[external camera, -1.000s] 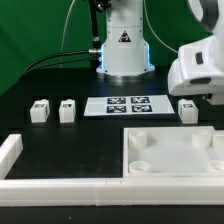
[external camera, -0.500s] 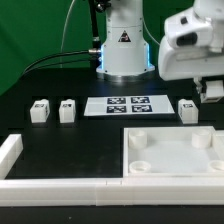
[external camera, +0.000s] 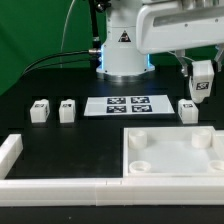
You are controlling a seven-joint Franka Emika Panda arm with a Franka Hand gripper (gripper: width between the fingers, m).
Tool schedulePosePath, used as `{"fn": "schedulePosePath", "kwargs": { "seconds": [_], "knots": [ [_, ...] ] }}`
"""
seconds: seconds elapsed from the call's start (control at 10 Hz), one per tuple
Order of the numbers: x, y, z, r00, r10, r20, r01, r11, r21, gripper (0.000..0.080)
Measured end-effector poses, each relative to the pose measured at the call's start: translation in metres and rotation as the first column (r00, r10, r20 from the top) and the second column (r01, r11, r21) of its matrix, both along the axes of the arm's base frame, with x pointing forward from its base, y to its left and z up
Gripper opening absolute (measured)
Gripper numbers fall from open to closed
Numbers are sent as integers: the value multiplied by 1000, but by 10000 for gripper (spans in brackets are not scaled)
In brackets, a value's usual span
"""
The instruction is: Assemble one leg
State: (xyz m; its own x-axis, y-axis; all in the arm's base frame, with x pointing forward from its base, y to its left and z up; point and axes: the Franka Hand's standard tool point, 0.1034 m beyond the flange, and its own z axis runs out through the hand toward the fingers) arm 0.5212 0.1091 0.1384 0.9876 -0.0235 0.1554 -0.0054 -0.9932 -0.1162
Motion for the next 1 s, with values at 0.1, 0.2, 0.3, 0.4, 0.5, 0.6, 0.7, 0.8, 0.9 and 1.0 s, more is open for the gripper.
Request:
{"fn": "schedulePosePath", "kwargs": {
  "seconds": [0.1, 0.2, 0.3, 0.4, 0.5, 0.6, 0.7, 0.8, 0.9, 1.0],
  "knots": [
    [-9, 3, -6, 1000, -1, 1, 1, 1000, -1, 294],
    [-12, 4, -8, 1000, 3, -7, -3, 1000, -2, 294],
    [-11, 3, -8, 1000, 2, -6, -2, 1000, -2, 294],
    [-11, 3, -8, 1000, 2, -4, -2, 1000, -2, 294],
    [-8, 4, -7, 999, 0, 43, 0, 1000, 0, 294],
    [-6, 5, -7, 998, 1, 68, -1, 1000, 2, 294],
    [5, 11, -6, 985, 8, 172, -9, 1000, 8, 294],
    [14, 12, -4, 960, 25, 279, -27, 1000, 6, 294],
    [21, 8, -4, 939, 45, 341, -45, 999, -6, 294],
    [28, 3, -7, 930, 69, 362, -65, 998, -24, 294]
  ]
}}
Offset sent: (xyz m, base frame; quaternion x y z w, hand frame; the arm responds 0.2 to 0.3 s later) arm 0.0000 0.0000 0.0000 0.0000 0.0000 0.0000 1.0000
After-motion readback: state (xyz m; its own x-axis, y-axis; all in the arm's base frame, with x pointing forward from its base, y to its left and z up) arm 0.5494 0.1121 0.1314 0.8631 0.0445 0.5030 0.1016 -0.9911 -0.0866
